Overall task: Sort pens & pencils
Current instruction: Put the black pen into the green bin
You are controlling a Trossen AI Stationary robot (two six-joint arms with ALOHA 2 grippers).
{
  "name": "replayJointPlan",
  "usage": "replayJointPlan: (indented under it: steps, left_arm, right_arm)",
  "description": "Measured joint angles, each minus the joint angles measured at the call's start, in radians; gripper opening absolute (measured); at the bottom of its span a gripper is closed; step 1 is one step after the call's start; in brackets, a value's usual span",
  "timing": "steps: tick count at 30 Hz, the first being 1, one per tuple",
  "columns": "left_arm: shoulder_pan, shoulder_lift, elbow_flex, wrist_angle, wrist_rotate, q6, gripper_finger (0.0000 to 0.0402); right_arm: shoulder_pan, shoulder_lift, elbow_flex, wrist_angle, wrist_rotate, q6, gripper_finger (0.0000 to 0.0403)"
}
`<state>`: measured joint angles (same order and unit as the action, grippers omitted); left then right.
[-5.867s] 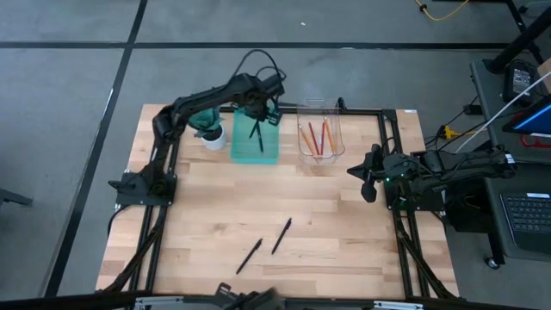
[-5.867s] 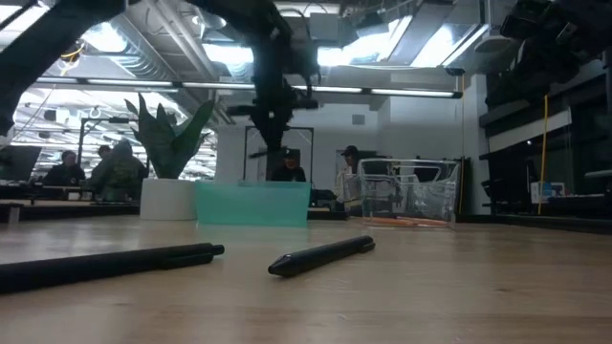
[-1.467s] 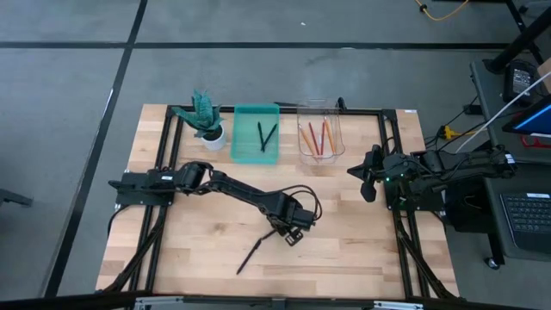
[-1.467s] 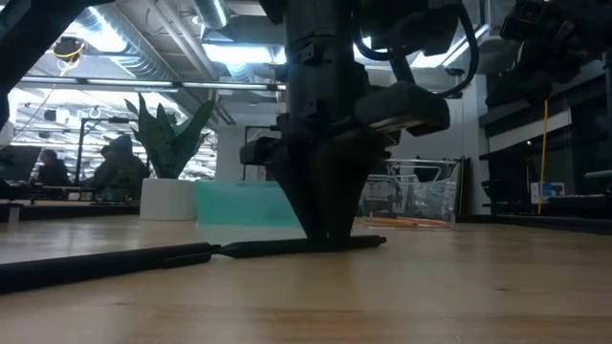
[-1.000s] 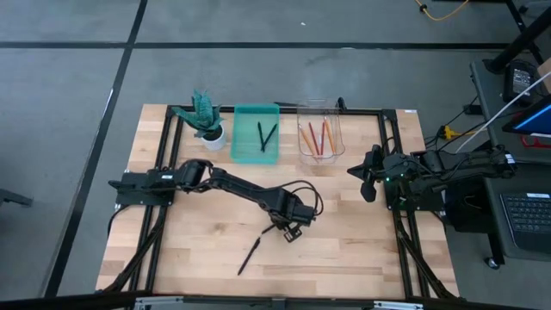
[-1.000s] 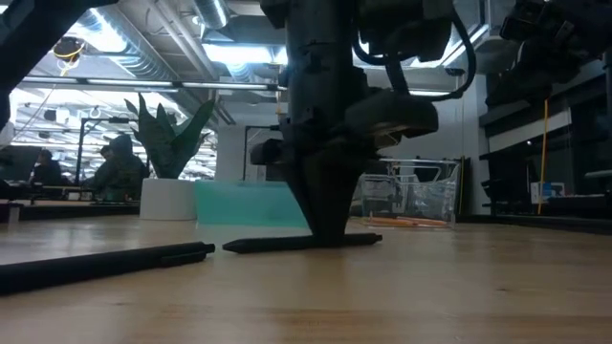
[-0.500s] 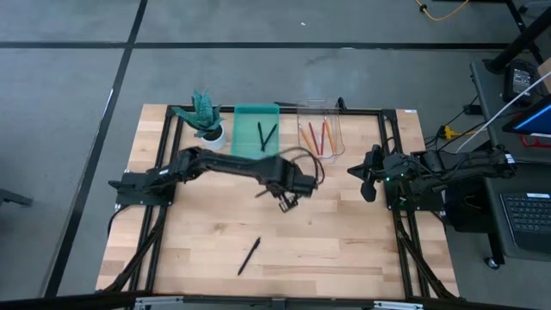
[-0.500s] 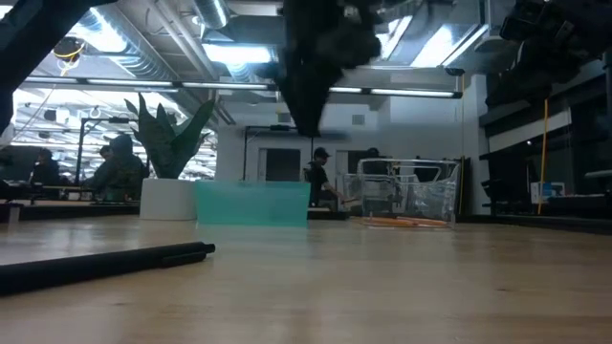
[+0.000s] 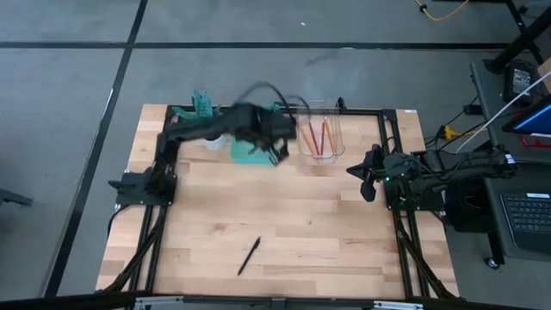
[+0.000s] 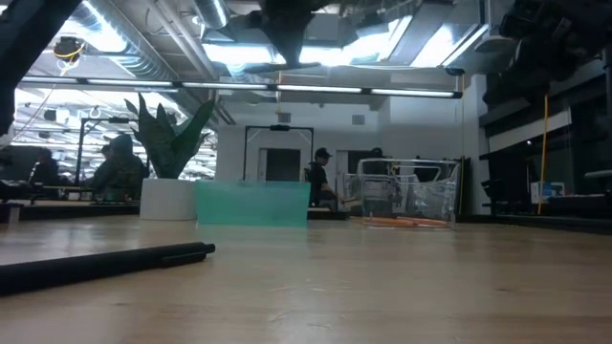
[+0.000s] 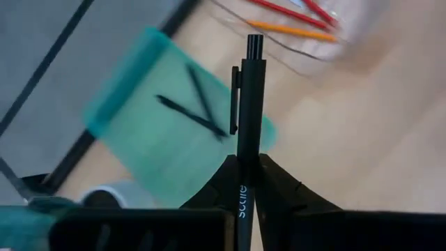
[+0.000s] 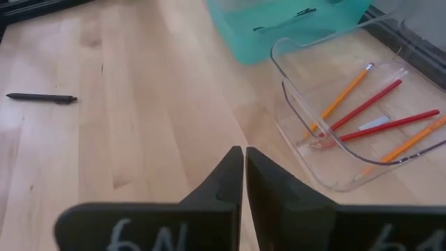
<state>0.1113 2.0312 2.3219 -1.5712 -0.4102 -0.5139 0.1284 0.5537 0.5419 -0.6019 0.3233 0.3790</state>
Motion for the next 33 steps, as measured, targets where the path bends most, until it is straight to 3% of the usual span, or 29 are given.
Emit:
replayJointPlan:
  steps: [6, 11, 17, 25, 33]
  left_arm:
    - [0.188, -0.031, 0.000, 0.002, 0.041, 0.068, 0.0017]
    - [0.355, -0.028, 0.000, 0.034, 0.187, 0.144, 0.0017]
    - [0.497, -0.024, -0.031, 0.118, 0.250, 0.061, 0.0017]
    - [0.556, -0.022, -0.175, 0.187, 0.251, -0.163, 0.0018]
    - [0.546, -0.022, -0.367, 0.425, 0.329, -0.105, 0.0017]
  right_arm:
    - [0.000, 0.000, 0.000, 0.017, 0.000, -0.024, 0.0021]
    - [0.000, 0.000, 0.000, 0.017, 0.000, -0.023, 0.0021]
    - [0.000, 0.000, 0.000, 0.017, 0.000, -0.023, 0.0021]
    - [0.000, 0.000, 0.000, 0.017, 0.000, -0.025, 0.0021]
    - [0.000, 0.000, 0.000, 0.017, 0.000, -0.045, 0.0021]
